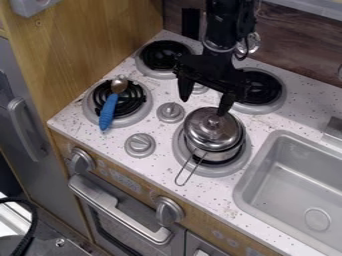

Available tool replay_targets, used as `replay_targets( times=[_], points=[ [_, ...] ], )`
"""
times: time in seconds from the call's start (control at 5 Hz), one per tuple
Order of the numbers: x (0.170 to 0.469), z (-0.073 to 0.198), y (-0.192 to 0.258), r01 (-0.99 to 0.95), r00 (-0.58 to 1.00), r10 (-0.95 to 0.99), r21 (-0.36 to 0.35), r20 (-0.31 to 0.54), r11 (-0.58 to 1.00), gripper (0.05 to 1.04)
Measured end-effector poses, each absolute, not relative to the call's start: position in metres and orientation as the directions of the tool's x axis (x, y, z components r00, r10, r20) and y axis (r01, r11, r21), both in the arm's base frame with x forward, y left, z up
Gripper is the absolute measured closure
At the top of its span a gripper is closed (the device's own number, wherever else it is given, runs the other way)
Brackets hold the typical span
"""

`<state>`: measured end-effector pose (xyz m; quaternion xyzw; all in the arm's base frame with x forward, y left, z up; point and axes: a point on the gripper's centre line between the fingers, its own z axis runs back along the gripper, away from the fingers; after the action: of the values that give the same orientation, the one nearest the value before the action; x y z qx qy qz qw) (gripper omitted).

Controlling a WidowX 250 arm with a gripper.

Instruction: Moved the blue spoon to the center of the cooker to the left of the pot

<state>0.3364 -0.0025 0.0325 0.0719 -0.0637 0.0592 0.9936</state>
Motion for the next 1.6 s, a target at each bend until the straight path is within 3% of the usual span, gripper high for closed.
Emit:
replay_targets(
  times=[0.2, 0.4, 0.8, 1.2, 1.6],
  points=[
    [0.331, 0.022, -0.002, -0.124, 0.989, 0.111, 0.141, 0.101, 0.982, 0.085],
    [0.326, 0.017, 0.033, -0.239, 0.971, 0.232, 0.129, 0.063, 0.963, 0.085],
    [0.318, 0.016, 0.115, -0.411, 0.911, 0.405, 0.114, 0.077, 0.904, 0.085],
    [0.306, -0.033, 0.160, -0.366, 0.930, 0.356, 0.136, 0.096, 0.920, 0.085],
    [0.319, -0.049, 0.180, -0.401, 0.916, 0.393, 0.134, 0.085, 0.906, 0.085]
  ],
)
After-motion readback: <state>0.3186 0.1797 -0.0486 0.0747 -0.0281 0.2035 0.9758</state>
